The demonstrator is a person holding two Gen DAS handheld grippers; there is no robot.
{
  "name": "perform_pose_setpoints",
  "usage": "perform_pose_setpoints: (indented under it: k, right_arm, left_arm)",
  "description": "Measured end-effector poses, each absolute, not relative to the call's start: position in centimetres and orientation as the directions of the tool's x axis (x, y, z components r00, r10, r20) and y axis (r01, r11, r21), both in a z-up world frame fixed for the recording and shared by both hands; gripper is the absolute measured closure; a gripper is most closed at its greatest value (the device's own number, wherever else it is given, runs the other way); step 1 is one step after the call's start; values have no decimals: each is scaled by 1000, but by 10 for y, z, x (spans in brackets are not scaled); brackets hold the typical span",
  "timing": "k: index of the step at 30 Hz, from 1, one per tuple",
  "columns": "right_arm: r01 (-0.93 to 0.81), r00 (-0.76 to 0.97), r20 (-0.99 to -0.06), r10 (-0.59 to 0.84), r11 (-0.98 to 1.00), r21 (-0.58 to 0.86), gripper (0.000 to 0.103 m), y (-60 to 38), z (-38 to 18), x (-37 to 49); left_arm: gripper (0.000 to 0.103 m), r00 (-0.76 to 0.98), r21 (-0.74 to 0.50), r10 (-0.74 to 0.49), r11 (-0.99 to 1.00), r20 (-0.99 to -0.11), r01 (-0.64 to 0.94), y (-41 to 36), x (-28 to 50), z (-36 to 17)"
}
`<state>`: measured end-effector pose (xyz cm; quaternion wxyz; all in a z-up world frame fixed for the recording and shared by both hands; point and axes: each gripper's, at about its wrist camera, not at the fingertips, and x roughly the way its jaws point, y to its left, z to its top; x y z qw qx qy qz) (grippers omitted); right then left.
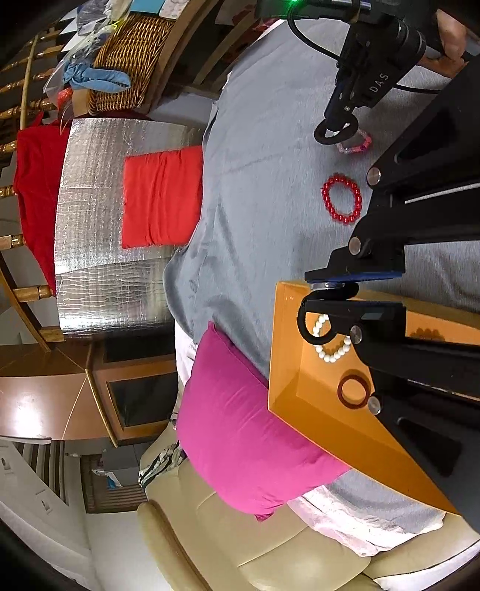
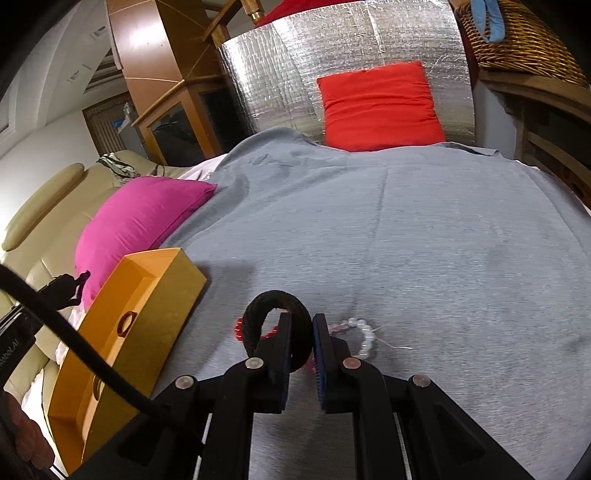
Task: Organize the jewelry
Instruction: 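Carry the black hair tie and black ring over the orange box with both grippers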
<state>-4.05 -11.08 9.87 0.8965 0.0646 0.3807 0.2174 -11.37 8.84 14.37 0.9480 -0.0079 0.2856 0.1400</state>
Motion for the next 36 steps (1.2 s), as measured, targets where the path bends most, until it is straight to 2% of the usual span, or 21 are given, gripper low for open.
perform_pose_setpoints:
  k: [14,22,28,36]
  right_arm:
    - [-381,581,-637,507,861,338,91,-83,101,-50]
    - [-454,555,-576,600,799,394,91,-59,119,-69]
    - [-542,490,-543,683,726,424,91,-25,128,-91]
    - [-658,364,-560,744,631,411,91,30,119,-125]
  left_arm:
    - [95,799,56,291,949,-526,-309,118,-126,148]
    - [95,788,18,330,926,-520,-376,156,-145,155]
    - [95,752,-7,378,891,-540,-453,193,-165,151]
    - [95,705,-33,362,877,-609,-479,222,-192,129]
